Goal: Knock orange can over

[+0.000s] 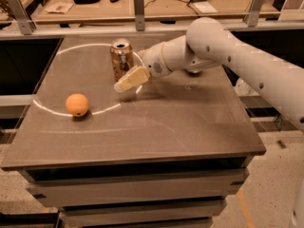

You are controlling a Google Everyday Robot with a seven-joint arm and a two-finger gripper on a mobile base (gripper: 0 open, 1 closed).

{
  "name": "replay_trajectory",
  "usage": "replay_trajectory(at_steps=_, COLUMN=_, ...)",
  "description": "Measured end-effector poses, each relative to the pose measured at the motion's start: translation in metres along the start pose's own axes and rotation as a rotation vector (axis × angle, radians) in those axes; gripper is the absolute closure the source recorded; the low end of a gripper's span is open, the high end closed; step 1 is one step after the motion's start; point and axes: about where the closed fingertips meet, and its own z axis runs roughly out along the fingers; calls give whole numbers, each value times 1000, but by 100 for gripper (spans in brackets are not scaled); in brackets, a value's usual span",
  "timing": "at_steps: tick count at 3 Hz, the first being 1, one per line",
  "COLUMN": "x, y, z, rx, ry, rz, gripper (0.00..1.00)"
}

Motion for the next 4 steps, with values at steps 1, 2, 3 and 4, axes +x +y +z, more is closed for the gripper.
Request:
replay_trajectory(at_steps=1, x=-6, y=-1, z=1, rx=-3, ry=-8, rz=-19, gripper=0)
replay_trajectory(at_steps=2, x=-6, y=-1, z=2, rx=-3, ry=-8, rz=-19, gripper=0)
replay_trajectory(at_steps=3, x=-6, y=1, z=1, rx=40, ry=-50, rz=27, gripper=0)
replay_trajectory(at_steps=4, x=-8, y=-8, z=5, rx=78, ry=-64, rz=28, gripper=0)
